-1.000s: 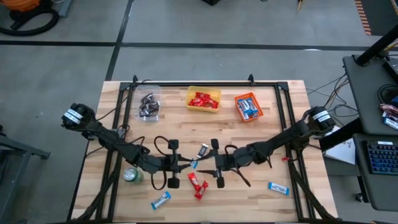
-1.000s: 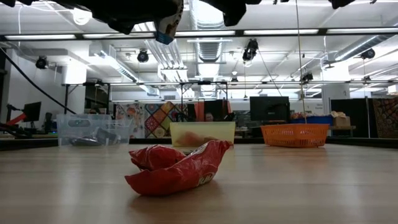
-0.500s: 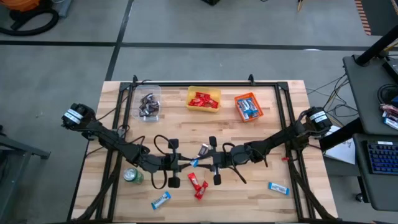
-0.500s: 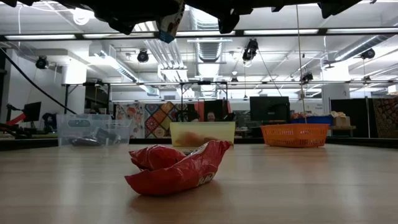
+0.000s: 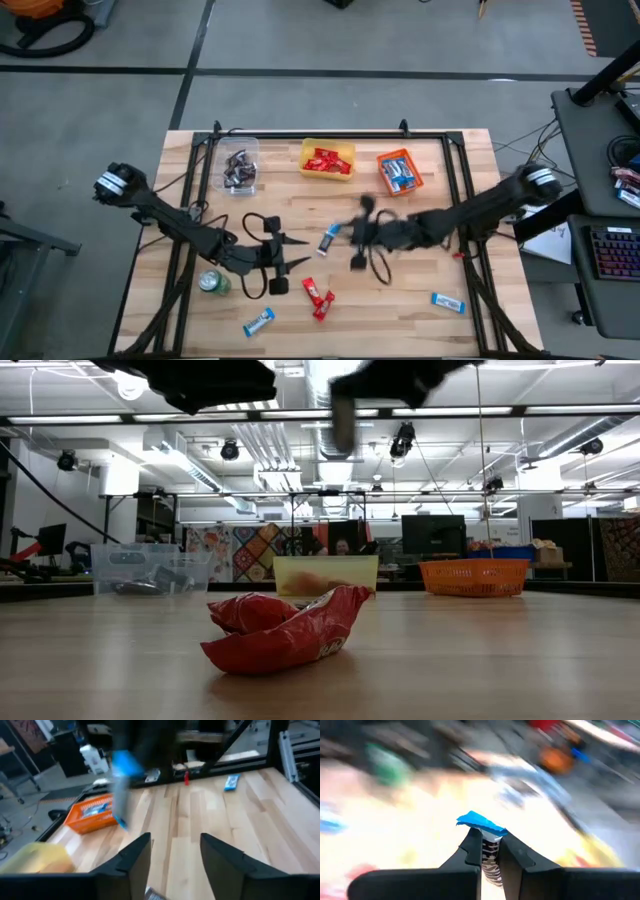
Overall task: Sort candy
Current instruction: Put the white chocolate bar into the orange bin, then put the brown chocolate bar into the transparent bin
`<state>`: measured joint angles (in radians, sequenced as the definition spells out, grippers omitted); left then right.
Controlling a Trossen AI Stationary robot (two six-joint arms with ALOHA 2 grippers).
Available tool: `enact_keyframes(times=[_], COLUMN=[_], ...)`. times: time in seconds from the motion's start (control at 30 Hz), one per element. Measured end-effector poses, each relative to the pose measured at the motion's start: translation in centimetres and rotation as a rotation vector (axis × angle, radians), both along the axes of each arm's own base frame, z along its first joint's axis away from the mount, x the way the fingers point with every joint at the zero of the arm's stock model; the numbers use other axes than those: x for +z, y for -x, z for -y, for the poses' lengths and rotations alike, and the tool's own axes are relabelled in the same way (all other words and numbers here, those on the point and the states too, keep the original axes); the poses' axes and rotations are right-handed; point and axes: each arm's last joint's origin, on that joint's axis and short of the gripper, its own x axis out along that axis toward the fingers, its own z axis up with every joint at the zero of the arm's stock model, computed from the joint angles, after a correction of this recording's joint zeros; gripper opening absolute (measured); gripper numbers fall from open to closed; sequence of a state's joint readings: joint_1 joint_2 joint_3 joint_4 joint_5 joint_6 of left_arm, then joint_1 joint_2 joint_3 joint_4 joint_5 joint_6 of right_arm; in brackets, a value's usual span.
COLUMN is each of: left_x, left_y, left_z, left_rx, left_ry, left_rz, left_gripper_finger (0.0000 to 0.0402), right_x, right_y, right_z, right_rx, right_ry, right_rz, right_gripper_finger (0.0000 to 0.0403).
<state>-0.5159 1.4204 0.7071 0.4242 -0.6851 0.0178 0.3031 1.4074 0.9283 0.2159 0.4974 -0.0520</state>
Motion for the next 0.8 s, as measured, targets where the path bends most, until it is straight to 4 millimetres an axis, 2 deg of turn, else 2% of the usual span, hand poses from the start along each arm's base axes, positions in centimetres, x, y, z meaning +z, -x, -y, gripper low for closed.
enact_keyframes(times=[0.13,0.23,0.37,0.43,0.57,0.67,0.8], left_x=[0.7,1.1,1.0,0.7,0.5,0.4,0.4], left_y=[0.8,0.9,0.8,0.6,0.4,0.4,0.4], left_z=[-0.5,-0.7,-0.8,-0.8,-1.0,-1.0,-1.0], left_rx=[0.019,0.027,0.03,0.033,0.043,0.044,0.043], left_ry=[0.023,0.031,0.023,0.014,0.008,0.005,0.004], left_rz=[-0.018,-0.005,-0.005,-0.016,-0.025,-0.029,-0.031], left_gripper_finger=[0.0173,0.0176,0.0177,0.0177,0.0177,0.0177,0.0177], right_x=[0.6,0.4,-0.7,-1.5,-2.9,-3.5,-3.4], right_y=[3.7,6.9,9.6,10.1,10.2,10.3,10.1], right_z=[4.9,9.2,13.2,14.6,16.5,17.2,17.2], right_rx=[-0.441,-0.769,-1.056,-1.107,-1.088,-1.097,-1.084], right_ry=[-0.007,-0.102,-0.22,-0.267,-0.393,-0.397,-0.391], right_rz=[-0.172,-0.264,-0.302,-0.316,-0.379,-0.42,-0.426], right_gripper_finger=[0.0021,0.0021,0.0031,0.0044,0.0075,0.0102,0.0137])
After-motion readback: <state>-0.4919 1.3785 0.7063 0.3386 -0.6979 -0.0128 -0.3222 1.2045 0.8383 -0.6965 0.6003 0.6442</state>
